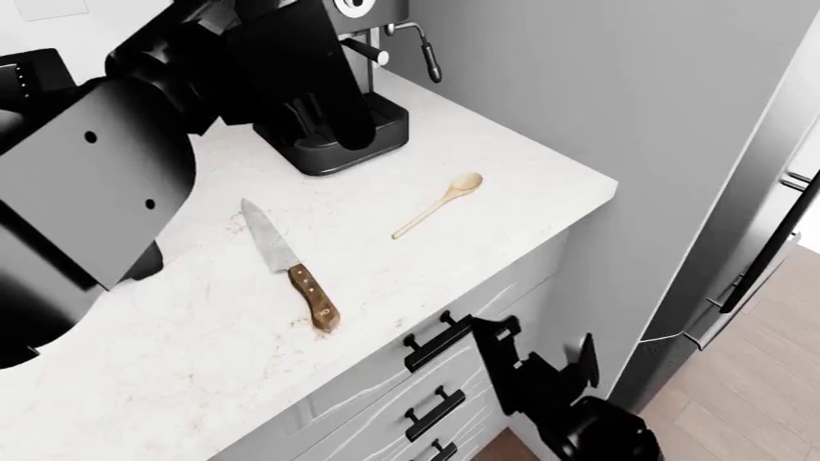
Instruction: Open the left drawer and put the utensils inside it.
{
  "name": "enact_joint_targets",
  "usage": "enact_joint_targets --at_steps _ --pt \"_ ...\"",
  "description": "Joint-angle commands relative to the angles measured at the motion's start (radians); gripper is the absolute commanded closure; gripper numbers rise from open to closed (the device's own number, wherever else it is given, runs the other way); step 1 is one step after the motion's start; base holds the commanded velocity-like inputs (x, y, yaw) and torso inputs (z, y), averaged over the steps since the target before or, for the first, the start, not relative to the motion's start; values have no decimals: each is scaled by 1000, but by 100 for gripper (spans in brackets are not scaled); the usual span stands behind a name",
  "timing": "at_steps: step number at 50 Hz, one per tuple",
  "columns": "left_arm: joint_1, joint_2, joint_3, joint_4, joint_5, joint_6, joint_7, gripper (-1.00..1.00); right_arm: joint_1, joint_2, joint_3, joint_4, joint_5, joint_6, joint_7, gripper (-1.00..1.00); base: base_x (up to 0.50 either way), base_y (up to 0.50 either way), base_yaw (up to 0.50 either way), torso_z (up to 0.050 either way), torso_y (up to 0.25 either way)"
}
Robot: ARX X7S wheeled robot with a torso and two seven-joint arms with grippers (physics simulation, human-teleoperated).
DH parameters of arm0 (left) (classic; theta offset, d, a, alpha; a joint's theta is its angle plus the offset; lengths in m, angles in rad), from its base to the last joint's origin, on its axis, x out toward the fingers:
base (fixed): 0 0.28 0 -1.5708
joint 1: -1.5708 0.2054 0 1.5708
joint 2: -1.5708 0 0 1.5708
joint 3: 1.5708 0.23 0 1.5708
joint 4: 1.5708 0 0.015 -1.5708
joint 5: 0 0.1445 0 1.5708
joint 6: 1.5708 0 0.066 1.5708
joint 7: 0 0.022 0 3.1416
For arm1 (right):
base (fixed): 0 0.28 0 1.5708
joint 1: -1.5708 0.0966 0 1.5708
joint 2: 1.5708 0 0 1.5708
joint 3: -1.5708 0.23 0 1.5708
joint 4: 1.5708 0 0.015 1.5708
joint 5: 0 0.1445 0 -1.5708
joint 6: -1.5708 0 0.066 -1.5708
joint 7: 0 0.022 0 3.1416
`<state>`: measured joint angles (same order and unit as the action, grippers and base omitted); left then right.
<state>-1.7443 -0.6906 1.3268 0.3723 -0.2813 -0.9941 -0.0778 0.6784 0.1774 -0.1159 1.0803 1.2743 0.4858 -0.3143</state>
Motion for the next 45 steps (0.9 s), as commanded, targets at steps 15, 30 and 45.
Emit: enact_joint_targets --at_steps 15,30,45 --pt "8 3 -2 10 -1 -10 0 -100 162 -138 125 228 -506 167 -250 -100 0 0 0 0 0" --pt "17 -2 5 0 7 0 0 -100 223 -137 366 227 -735 166 -283 -100 0 0 0 0 0" --pt "19 -7 1 7 5 -7 1 -100 212 -152 460 225 -853 120 -283 100 0 0 0 0 1"
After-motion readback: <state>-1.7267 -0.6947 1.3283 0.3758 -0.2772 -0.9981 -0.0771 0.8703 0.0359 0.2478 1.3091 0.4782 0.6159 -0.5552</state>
